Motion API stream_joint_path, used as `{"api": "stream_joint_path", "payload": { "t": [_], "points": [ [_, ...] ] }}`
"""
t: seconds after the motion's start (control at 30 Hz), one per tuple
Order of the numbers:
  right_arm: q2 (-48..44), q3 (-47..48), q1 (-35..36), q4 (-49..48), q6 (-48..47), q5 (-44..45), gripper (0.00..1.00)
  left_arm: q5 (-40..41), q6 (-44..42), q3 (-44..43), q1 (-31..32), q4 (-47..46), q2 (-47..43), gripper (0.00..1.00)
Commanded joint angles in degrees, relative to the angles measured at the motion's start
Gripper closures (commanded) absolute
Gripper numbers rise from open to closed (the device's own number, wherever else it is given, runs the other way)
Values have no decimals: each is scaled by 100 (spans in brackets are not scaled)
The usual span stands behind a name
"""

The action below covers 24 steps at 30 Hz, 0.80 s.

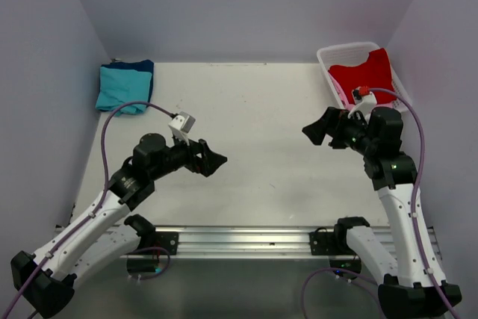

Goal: Fold and stack the t-shirts
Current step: Grab the tshirt from the pile

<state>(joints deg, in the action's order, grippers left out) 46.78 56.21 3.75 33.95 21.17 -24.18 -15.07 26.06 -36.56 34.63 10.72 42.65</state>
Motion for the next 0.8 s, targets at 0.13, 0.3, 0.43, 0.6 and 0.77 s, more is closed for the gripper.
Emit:
{"api": "stream_joint_path", "payload": {
  "t": [0.13,0.3,0.43,0.6,0.77],
  "points": [
    [67,286,21,-503,255,-367,1,276,356,-361,26,-395,-38,0],
    [707,601,21,-760,388,254,1,-47,-39,-405,26,-413,-205,0],
    [1997,1600,21,-329,80,1625,1,-233,-154,-274,26,-360,-502,0],
    [3168,2692,21,172,45,3380,1,-67,-31,-36,26,-177,-749,0],
    [4284,3765,-75,419,291,4105,1,101,-101,-27,26,97,-1022,0]
  ]
}}
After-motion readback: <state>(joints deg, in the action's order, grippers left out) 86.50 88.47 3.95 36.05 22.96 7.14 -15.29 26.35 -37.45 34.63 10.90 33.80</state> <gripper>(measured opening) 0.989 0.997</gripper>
